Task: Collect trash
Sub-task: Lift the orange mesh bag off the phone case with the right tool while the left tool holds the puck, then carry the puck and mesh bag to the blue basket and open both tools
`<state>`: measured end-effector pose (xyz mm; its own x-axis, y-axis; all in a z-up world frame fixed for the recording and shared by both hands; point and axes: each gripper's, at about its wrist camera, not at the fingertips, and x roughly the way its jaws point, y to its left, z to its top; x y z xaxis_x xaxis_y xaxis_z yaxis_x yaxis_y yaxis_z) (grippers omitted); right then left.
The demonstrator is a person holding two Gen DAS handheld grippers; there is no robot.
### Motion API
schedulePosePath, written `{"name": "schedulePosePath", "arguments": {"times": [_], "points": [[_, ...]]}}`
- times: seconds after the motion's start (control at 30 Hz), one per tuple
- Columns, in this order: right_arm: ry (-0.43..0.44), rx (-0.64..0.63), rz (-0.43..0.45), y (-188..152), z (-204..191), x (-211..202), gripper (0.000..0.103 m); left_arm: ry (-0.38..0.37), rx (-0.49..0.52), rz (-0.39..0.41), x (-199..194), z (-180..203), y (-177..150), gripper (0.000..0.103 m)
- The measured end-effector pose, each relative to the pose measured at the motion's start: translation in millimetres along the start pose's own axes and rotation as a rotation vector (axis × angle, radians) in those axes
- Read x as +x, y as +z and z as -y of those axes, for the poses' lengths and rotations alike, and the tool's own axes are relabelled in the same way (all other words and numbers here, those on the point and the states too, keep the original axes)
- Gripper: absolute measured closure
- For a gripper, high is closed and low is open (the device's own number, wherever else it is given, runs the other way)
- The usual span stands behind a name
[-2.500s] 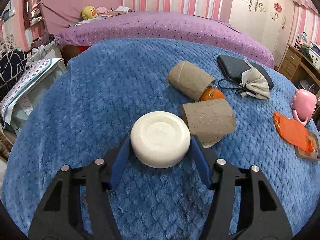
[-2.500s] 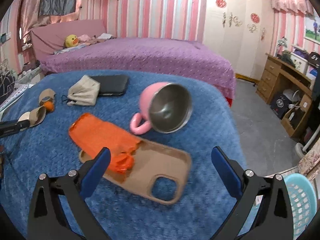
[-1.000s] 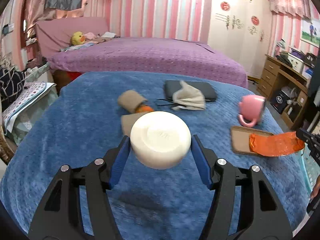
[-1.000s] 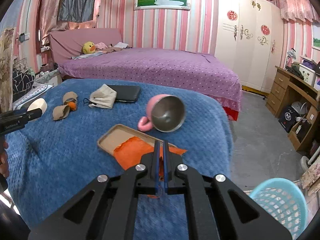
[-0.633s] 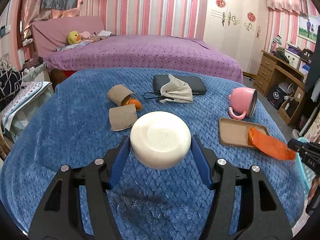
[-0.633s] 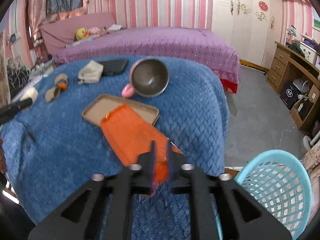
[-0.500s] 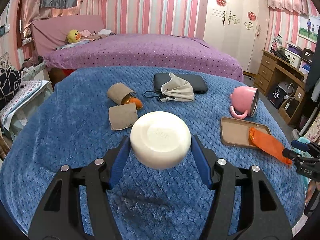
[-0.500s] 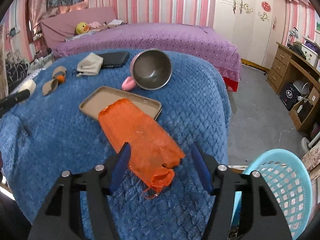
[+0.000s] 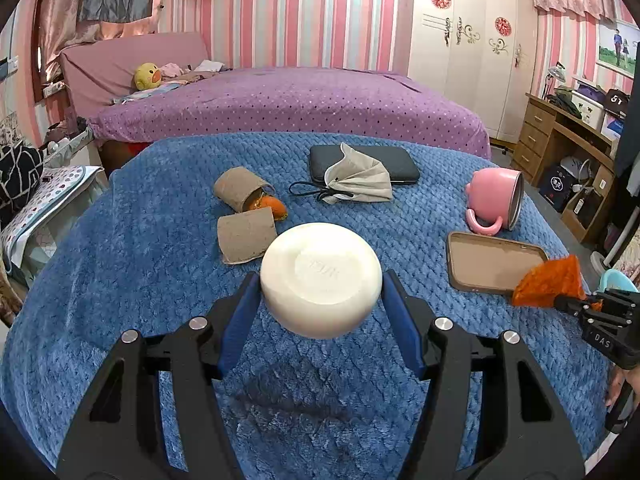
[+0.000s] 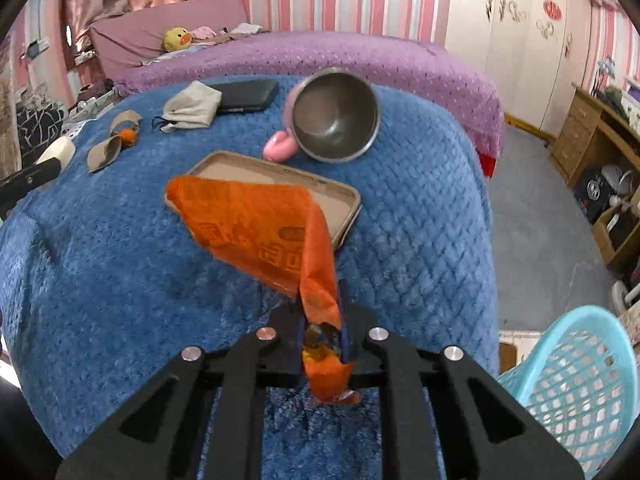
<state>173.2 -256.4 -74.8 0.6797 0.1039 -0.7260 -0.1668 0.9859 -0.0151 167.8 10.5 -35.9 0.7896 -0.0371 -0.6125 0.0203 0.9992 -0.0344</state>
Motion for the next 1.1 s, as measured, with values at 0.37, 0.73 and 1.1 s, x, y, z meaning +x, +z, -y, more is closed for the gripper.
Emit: {"name": "schedulePosePath", "arguments": {"times": [0.37,0.73,1.1], "points": [[-0.011,0.065,0.104,-1.8,36.2,-51.0,0.09,-0.027,0.023,0.037,-11.6,27.0,-3.0,0.042],[-0.096,0.134,0.14,-35.5,114.8,-102.4,0.09,-0.099,0.064,0.048,-23.6,112.8,-16.2,0.042],[-0.23,0.211,0.092,-98.3,201.1,-134.2,0.09,-0.232,0.166,0.111,-52.8,233.0,-24.2,0.042]]}}
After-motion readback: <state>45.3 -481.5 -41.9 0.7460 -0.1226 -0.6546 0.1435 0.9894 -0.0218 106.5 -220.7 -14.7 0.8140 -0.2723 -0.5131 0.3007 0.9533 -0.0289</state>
